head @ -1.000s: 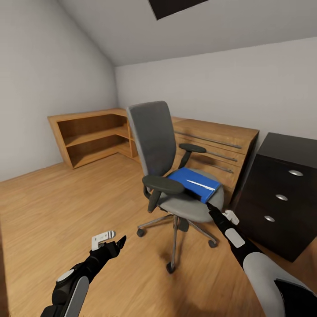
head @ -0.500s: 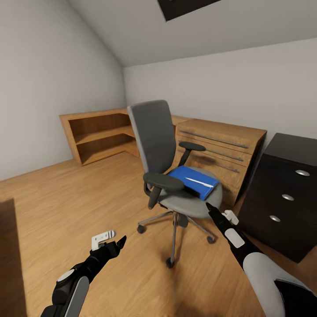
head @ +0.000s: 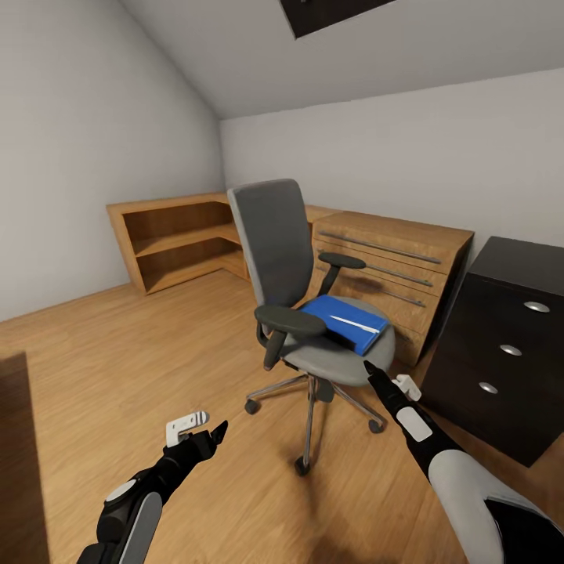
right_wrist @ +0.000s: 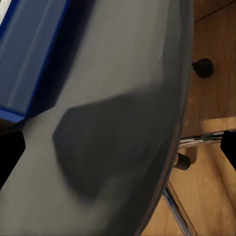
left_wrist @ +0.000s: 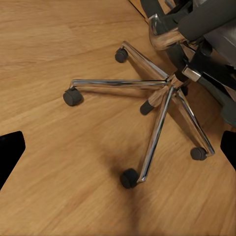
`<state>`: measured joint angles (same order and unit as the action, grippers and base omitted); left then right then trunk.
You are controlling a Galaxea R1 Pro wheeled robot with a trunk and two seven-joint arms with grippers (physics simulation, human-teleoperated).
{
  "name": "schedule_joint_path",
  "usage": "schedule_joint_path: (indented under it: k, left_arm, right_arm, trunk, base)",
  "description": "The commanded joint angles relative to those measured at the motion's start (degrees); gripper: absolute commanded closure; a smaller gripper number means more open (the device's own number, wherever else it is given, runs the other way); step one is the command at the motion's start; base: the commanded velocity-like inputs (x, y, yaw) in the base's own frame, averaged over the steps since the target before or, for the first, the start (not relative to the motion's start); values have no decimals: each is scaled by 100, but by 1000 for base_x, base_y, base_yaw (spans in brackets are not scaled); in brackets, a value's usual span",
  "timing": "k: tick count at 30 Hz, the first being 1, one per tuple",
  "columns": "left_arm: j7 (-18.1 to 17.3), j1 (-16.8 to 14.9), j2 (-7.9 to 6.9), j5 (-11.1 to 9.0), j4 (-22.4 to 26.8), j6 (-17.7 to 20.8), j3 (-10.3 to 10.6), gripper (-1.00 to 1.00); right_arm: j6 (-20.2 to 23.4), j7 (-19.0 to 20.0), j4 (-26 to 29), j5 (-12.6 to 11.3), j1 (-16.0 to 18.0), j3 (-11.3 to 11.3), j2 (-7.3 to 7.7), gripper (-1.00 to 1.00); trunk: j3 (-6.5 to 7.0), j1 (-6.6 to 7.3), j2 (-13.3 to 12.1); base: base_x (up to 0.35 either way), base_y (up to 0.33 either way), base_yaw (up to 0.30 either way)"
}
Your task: In the bedroom, organize the workspace by keeping the computer under the desk, ensuring the monitor is on the desk, placing the keyboard on the desk next to the monitor, placing the mouse on the desk next to the keyboard, moving the folder from the swivel chair onto the desk next to the mouse, stacking the notebook on top of the folder with the pen on top of the notebook, and positioning the swivel chair next to the desk.
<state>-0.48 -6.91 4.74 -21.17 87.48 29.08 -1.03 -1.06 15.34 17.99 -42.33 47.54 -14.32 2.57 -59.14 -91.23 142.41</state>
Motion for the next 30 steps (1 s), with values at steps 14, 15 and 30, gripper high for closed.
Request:
schedule_joint_path:
  k: [14, 15, 30]
  left_arm:
    - [-5, -3, 2, -37, 6, 36, -11, -100]
    - [-5, -3, 3, -37, 6, 36, -11, -100]
    - [-5, -3, 8, -30, 6, 35, -11, -100]
  right_arm:
    - [-16, 7, -2, -39, -1, -108, -18, -100]
    - [-16, 6, 10, -39, -2, -134, -19, -100]
    - [-17, 13, -77, -41, 0, 140, -11, -100]
  trunk:
    - [-34, 0, 1]
    - [-40, 0, 1]
    - [-122, 0, 1]
  base:
    - [0, 0, 58]
    - [0, 0, 179]
    - [34, 0, 159]
